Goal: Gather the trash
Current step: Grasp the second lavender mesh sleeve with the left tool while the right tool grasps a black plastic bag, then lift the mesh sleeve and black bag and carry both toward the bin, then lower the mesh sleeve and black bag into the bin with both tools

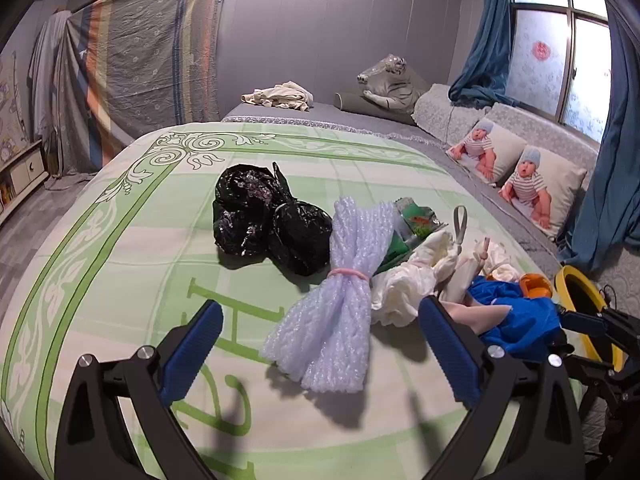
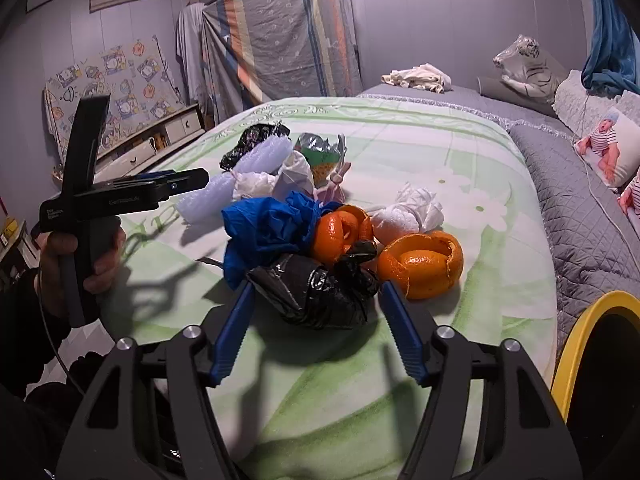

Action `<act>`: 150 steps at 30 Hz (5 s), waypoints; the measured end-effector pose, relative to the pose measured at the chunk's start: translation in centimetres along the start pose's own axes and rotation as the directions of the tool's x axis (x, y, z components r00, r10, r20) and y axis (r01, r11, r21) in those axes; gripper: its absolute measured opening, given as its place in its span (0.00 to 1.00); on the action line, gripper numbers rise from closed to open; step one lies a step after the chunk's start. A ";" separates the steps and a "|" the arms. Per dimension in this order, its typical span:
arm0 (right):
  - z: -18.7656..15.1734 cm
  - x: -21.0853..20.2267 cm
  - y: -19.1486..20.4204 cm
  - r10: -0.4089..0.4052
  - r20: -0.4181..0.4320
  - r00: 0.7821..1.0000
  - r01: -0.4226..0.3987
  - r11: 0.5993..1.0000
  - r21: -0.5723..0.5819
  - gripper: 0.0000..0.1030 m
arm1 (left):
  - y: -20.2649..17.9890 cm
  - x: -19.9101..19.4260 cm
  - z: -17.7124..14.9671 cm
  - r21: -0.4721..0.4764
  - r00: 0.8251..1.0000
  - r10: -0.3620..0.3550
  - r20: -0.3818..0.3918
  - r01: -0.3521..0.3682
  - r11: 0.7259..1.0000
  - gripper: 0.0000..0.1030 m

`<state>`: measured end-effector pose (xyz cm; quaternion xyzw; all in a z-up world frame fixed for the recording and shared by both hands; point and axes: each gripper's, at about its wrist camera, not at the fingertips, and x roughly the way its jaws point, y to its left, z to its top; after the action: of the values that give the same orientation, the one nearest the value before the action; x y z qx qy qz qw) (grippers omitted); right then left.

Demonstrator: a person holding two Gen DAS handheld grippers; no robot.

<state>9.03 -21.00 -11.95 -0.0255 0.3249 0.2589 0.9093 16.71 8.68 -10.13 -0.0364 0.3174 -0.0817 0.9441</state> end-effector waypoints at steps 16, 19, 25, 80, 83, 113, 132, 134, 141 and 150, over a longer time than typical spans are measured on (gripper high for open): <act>1.0 2.6 -0.8 0.026 -0.082 0.996 -0.028 0.999 -0.017 0.39 | -2.3 4.0 0.8 0.085 0.987 -0.041 -0.154 0.055 0.995 0.35; 1.1 2.7 -0.9 0.039 -0.088 0.995 -0.041 0.999 -0.019 0.33 | -2.4 4.1 0.7 0.085 0.987 -0.038 -0.158 0.052 0.995 0.27; 0.9 2.1 -0.6 0.048 -0.077 0.996 -0.049 0.999 -0.018 0.26 | -2.3 3.0 0.6 0.084 0.992 -0.022 -0.128 0.033 0.996 0.25; 1.3 -12.9 -4.5 -0.155 0.264 0.952 0.124 0.984 0.130 0.24 | -6.8 -9.4 3.4 0.085 0.984 -0.089 0.153 0.076 0.993 0.25; 1.1 -13.9 -4.9 -0.173 0.279 0.945 0.136 0.980 0.145 0.24 | -7.6 -9.7 3.6 0.103 0.981 -0.106 0.160 0.090 0.991 0.25; -3.4 -22.1 -11.4 -0.418 0.353 0.837 0.282 0.883 0.376 0.24 | -19.9 -9.7 5.5 0.275 0.933 -0.331 0.139 0.285 0.918 0.25; -8.4 -26.7 -16.4 -0.607 0.298 0.737 0.397 0.745 0.536 0.24 | -31.4 -6.6 4.0 0.408 0.867 -0.498 0.009 0.451 0.794 0.26; -8.8 -27.0 -17.0 -0.614 0.291 0.734 0.398 0.735 0.548 0.24 | -32.6 -6.1 3.8 0.415 0.860 -0.510 -0.011 0.468 0.780 0.26; -10.2 -27.3 -18.6 -0.646 0.253 0.721 0.420 0.697 0.582 0.24 | -36.1 -4.7 2.9 0.448 0.846 -0.529 -0.066 0.498 0.742 0.26; -10.9 -26.2 -20.4 -0.644 0.195 0.739 0.419 0.668 0.615 0.24 | -38.2 -2.2 0.8 0.432 0.842 -0.520 -0.146 0.527 0.732 0.26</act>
<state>-4.48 -52.89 -7.19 0.1850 0.1691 -0.1260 0.9598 10.44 -28.49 -3.57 0.0988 0.2732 -0.4162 0.8616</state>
